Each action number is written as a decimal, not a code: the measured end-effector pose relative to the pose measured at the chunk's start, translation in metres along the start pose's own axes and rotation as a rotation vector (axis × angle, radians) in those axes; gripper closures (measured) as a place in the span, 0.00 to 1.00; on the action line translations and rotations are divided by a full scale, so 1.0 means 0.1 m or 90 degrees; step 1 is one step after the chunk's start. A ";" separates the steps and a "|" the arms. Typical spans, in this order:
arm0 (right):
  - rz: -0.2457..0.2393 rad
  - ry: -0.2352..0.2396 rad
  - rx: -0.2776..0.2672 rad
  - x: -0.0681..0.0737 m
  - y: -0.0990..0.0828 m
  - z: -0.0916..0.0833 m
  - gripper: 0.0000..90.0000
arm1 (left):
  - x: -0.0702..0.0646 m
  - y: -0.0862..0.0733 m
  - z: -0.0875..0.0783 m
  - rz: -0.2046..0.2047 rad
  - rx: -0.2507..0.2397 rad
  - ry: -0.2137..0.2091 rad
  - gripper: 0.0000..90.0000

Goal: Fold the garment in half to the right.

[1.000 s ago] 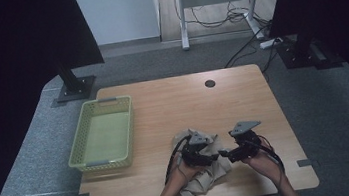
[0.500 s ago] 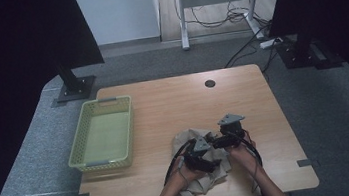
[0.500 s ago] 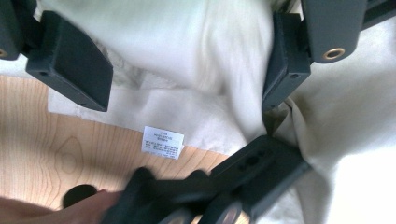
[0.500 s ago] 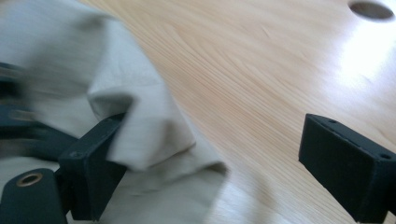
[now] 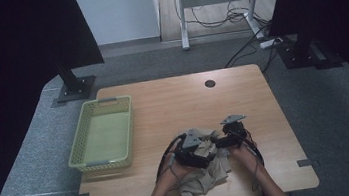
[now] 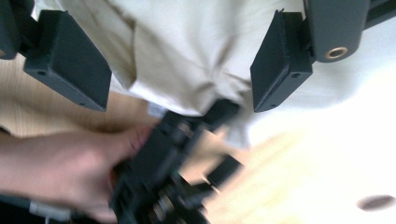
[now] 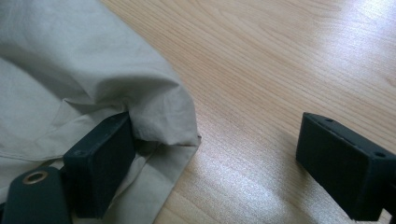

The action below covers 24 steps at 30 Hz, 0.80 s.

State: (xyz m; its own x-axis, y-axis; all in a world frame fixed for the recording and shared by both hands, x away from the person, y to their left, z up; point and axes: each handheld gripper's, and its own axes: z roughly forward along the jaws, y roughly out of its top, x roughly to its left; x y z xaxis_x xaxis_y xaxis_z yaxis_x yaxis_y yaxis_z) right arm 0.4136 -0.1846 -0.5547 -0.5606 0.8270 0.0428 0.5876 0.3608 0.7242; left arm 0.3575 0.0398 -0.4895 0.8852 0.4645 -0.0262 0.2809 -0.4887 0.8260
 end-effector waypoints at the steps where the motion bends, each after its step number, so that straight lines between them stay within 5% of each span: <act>1: 0.000 0.000 0.000 0.00 0.00 0.00 0.13 | 0.00 0.00 0.00 0.000 0.000 0.000 0.22; 5: 0.000 0.000 0.000 0.00 0.00 0.00 0.13 | 0.31 0.04 -0.24 -0.032 0.004 0.080 0.22; 9: -0.004 0.003 0.000 -0.01 0.00 0.00 0.13 | 0.51 -0.04 -0.24 -0.068 0.007 0.120 0.23; 10: -0.006 0.005 0.000 -0.01 0.00 0.00 0.13 | 0.64 -0.14 -0.18 -0.094 0.015 0.137 0.23; 18: -0.014 0.016 0.000 -0.03 0.00 0.00 0.13 | 0.82 -0.51 0.11 -0.124 0.081 0.155 0.23; 24: 0.005 0.031 -0.003 -0.09 -0.01 -0.10 0.10 | 0.81 -0.59 0.18 -0.127 0.086 0.154 0.22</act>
State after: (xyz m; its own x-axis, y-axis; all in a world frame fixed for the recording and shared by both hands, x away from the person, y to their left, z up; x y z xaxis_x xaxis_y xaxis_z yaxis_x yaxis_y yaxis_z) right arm 0.4125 -0.1963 -0.5489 -0.5836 0.8079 0.0824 0.5894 0.3516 0.7273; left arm 0.4191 0.0931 -0.5503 0.6989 0.7144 -0.0323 0.5007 -0.4566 0.7354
